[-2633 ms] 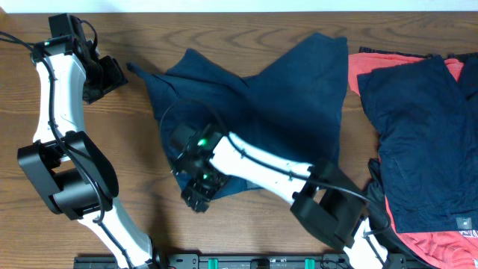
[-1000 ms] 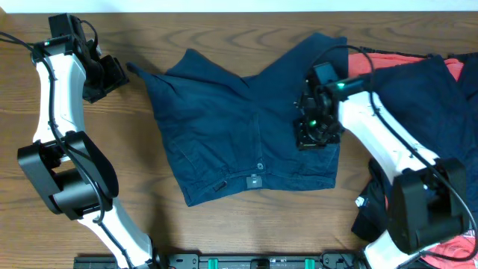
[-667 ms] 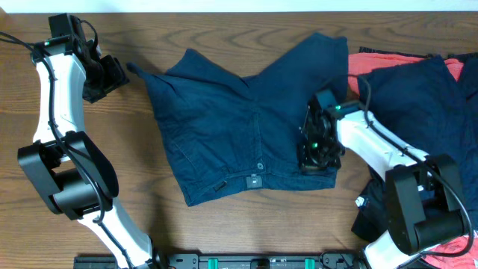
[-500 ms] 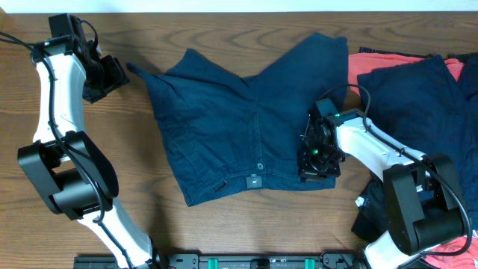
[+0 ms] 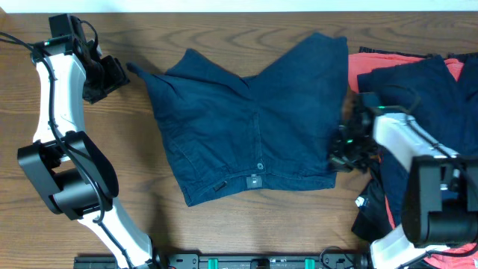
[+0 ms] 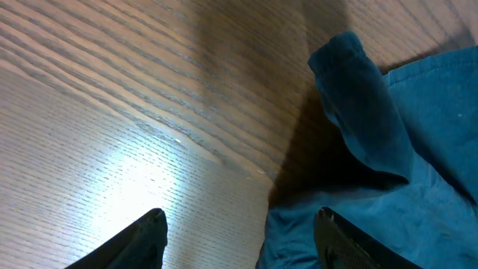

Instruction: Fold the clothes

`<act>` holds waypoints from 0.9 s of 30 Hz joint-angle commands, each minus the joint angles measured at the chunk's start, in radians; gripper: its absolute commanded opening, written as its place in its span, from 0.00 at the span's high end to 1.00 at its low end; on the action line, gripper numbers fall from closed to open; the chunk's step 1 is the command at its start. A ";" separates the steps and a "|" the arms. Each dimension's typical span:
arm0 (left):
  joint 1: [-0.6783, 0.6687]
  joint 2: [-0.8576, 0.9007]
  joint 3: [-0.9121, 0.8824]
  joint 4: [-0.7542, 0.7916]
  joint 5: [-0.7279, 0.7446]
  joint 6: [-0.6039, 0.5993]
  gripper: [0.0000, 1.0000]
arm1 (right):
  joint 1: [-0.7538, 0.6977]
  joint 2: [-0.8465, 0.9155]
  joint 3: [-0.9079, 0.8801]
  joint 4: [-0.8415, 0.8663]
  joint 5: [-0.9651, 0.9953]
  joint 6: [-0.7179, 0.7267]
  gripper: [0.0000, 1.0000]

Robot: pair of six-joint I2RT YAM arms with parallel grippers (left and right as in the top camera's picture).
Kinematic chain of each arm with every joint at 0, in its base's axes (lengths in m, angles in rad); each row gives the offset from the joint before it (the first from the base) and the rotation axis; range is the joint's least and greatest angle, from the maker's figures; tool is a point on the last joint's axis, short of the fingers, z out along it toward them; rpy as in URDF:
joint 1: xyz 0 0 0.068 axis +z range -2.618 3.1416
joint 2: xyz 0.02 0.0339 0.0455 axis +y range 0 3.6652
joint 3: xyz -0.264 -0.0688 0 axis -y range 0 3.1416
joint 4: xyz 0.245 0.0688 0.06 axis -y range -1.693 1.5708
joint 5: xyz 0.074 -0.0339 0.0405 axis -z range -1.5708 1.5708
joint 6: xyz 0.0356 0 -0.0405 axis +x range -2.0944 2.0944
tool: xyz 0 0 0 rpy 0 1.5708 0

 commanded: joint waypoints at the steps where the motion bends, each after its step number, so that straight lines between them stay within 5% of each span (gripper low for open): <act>1: 0.002 0.003 -0.004 -0.007 0.006 0.005 0.35 | -0.060 0.003 0.000 -0.014 0.002 -0.034 0.99; 15: 0.002 0.003 -0.004 -0.001 0.080 0.005 0.34 | 0.169 0.002 0.054 0.016 0.088 -0.079 0.99; 27: 0.002 0.003 -0.004 0.004 0.137 0.005 0.34 | 0.187 0.003 0.099 0.089 0.156 -0.195 0.99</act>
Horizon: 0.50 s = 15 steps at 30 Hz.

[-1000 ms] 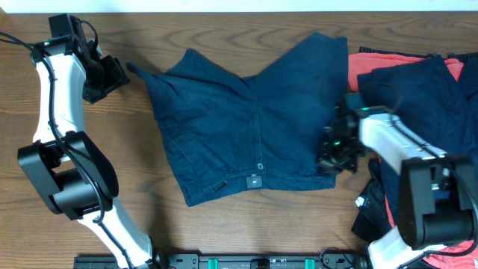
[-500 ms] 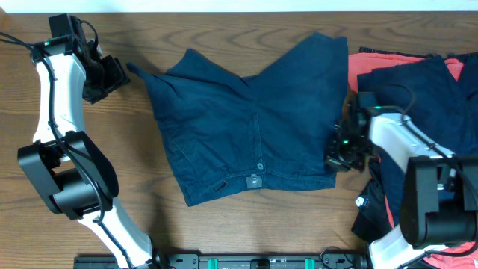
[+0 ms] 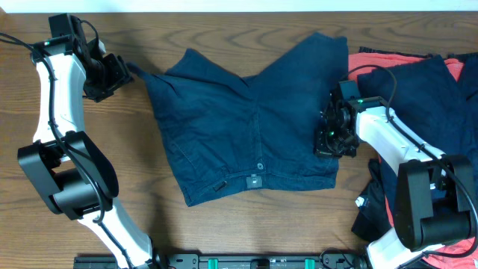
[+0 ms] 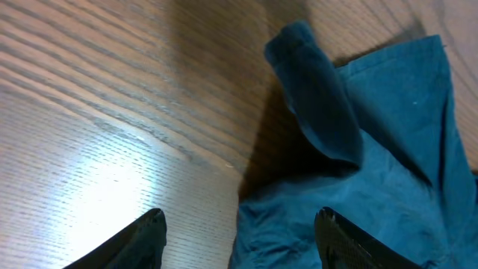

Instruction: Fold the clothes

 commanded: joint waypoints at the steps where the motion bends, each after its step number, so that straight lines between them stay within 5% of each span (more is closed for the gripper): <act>1: 0.002 0.003 -0.004 0.000 0.034 0.005 0.34 | 0.018 0.003 0.008 0.022 0.029 -0.074 0.99; 15: 0.002 0.003 -0.004 -0.003 0.034 0.005 0.34 | 0.033 0.012 -0.163 0.178 0.072 -0.035 0.99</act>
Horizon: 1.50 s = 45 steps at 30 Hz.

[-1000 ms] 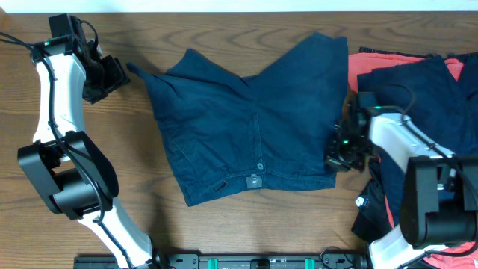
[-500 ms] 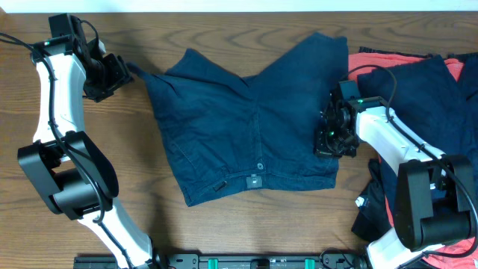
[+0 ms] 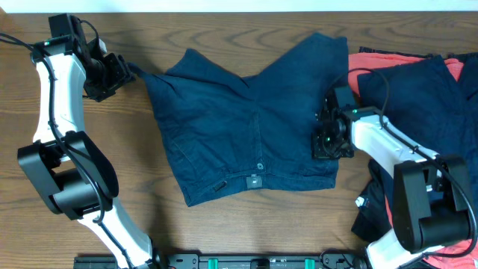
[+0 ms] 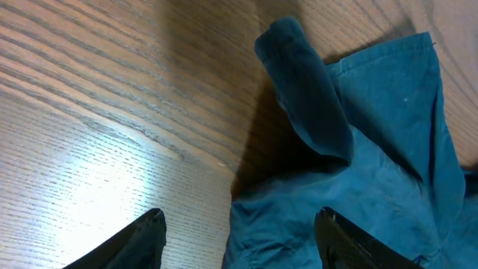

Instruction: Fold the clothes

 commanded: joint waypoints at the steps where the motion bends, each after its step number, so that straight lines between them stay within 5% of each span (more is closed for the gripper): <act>1: 0.002 0.003 -0.004 -0.002 0.014 0.005 0.34 | 0.008 0.020 -0.069 0.021 0.013 0.034 0.99; 10: 0.002 0.003 -0.004 -0.010 0.014 0.005 0.34 | -0.047 0.021 -0.079 0.036 0.043 0.107 0.99; 24: 0.002 0.003 -0.004 -0.010 0.030 0.005 0.34 | -0.373 0.021 -0.054 0.029 0.116 0.068 0.99; 43: 0.002 0.003 -0.004 -0.048 0.100 0.006 0.34 | -0.381 0.021 0.267 0.017 0.182 0.009 0.99; 44: 0.002 0.003 -0.004 -0.051 0.100 0.006 0.34 | -0.378 0.021 0.274 0.005 0.155 0.009 0.98; 45: 0.002 0.003 -0.004 -0.055 0.100 0.006 0.34 | -0.368 0.021 0.283 -0.016 0.115 0.009 0.84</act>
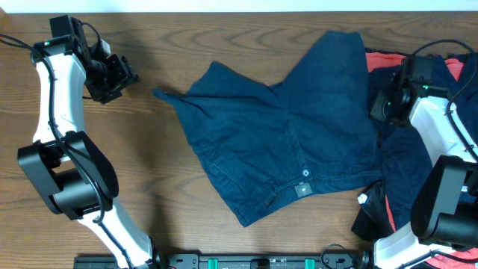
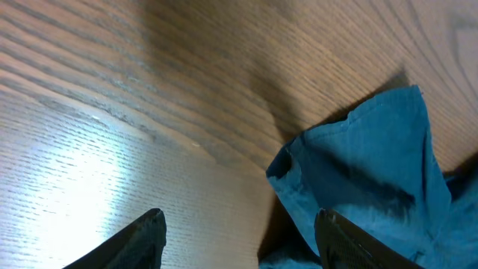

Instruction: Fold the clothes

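Note:
Dark navy shorts [image 1: 299, 127] lie spread and askew on the wooden table [image 1: 172, 224], waistband button towards the front right. Their pointed left corner [image 2: 358, 157] shows in the left wrist view. My left gripper [image 1: 123, 75] hangs open at the far left, a short way left of that corner; its fingers [image 2: 153, 239] stand apart over bare wood, with its midpoint [image 2: 239, 250] just left of the cloth. My right gripper [image 1: 379, 110] sits at the shorts' right edge and appears shut on the cloth there.
A pile of red and navy clothes [image 1: 441, 82] fills the right edge of the table under the right arm. A dark garment [image 1: 372, 218] lies at the front right. A black rail [image 1: 261, 261] runs along the front edge.
The right gripper has moved right and towards the back, and the shorts have shifted right and turned with it. The shorts' left corner now lies farther from the left gripper, which stays open.
The shorts lay mid-table with the left gripper open beside their left corner and the right gripper off their right edge. The right gripper then sat over the right leg near the hem. Now it is farther right, the shorts displaced with it.

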`<act>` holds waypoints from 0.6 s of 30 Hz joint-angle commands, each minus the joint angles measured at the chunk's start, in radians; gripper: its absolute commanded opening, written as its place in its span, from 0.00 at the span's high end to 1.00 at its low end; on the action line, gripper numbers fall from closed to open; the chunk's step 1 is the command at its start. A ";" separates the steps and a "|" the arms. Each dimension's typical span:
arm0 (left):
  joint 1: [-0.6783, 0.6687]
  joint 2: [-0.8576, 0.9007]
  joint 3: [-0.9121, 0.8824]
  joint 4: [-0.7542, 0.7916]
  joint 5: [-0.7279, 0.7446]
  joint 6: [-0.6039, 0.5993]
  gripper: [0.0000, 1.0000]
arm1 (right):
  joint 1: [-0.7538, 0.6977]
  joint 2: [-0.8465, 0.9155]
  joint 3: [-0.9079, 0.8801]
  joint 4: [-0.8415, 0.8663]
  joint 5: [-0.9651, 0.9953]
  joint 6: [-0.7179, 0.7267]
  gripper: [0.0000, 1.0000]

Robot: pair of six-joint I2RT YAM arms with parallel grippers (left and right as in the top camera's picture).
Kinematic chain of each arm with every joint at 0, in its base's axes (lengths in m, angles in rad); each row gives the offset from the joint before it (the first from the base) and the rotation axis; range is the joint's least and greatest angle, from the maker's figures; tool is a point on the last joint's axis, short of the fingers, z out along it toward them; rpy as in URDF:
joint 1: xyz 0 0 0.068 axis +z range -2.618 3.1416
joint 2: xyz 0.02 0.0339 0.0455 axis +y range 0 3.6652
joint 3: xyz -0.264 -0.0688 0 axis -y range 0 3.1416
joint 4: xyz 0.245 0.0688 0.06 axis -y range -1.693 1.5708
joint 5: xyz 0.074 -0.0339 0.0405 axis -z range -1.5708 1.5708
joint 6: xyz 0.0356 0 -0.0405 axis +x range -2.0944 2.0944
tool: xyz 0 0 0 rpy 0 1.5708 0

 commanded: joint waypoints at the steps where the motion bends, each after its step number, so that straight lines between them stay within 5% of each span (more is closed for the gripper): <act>1: 0.002 0.003 -0.004 -0.011 0.013 0.006 0.34 | 0.024 0.009 0.035 -0.050 -0.098 -0.029 0.77; 5: 0.002 0.003 -0.004 -0.008 0.013 0.013 0.34 | 0.143 0.009 0.038 -0.126 -0.126 -0.026 0.60; 8: 0.002 0.003 -0.004 -0.008 0.013 0.029 0.34 | 0.298 0.008 0.039 -0.165 -0.113 -0.026 0.57; 10: 0.002 0.003 -0.004 -0.010 0.013 0.029 0.34 | 0.410 0.008 0.039 -0.179 -0.113 -0.006 0.37; 14: 0.002 0.003 -0.004 -0.010 0.013 0.029 0.34 | 0.606 0.009 0.039 -0.193 -0.147 0.047 0.19; 18: 0.002 0.003 -0.004 -0.011 0.013 0.029 0.34 | 0.736 0.009 0.038 -0.207 -0.264 0.058 0.25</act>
